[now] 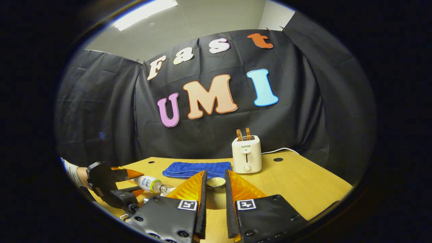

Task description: Open the teacup lid with one hand, grasp the water bottle and pour water into the teacup with the other hand; after pouring, place the water bottle on the coaster and then close the teacup lid.

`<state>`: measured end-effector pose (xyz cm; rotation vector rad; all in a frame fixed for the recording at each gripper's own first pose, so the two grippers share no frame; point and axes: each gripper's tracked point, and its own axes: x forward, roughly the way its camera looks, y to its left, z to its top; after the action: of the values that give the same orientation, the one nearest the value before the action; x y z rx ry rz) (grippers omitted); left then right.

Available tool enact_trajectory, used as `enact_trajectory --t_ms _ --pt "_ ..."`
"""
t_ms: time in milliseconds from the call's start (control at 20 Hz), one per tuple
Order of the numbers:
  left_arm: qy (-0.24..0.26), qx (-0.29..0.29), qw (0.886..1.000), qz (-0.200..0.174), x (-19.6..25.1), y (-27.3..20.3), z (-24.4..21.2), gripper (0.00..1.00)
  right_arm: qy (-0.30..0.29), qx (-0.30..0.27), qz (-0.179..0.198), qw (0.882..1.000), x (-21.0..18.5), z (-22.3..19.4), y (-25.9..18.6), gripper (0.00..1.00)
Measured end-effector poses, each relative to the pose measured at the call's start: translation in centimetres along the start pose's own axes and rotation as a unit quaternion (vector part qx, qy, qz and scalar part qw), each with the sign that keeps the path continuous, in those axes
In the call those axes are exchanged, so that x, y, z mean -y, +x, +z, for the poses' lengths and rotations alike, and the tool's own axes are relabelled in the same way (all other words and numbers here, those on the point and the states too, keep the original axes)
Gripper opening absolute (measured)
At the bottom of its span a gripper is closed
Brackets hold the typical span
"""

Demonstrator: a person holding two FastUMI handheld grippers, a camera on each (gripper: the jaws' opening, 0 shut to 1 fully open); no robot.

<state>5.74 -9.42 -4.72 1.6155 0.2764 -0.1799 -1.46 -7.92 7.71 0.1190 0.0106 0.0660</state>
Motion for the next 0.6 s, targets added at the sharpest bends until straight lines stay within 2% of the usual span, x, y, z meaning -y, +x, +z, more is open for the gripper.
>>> enact_trajectory --t_ms 50,600 --pt "0.009 0.001 1.000 0.002 -0.1 0.0 0.1 0.55 0.000 0.000 -0.001 1.000 0.1 0.0 0.0 0.26" --pt "0.089 -0.008 0.996 0.000 -1.3 -0.5 -0.3 0.54 0.002 0.003 -0.013 1.000 1.1 0.3 0.0 0.28"
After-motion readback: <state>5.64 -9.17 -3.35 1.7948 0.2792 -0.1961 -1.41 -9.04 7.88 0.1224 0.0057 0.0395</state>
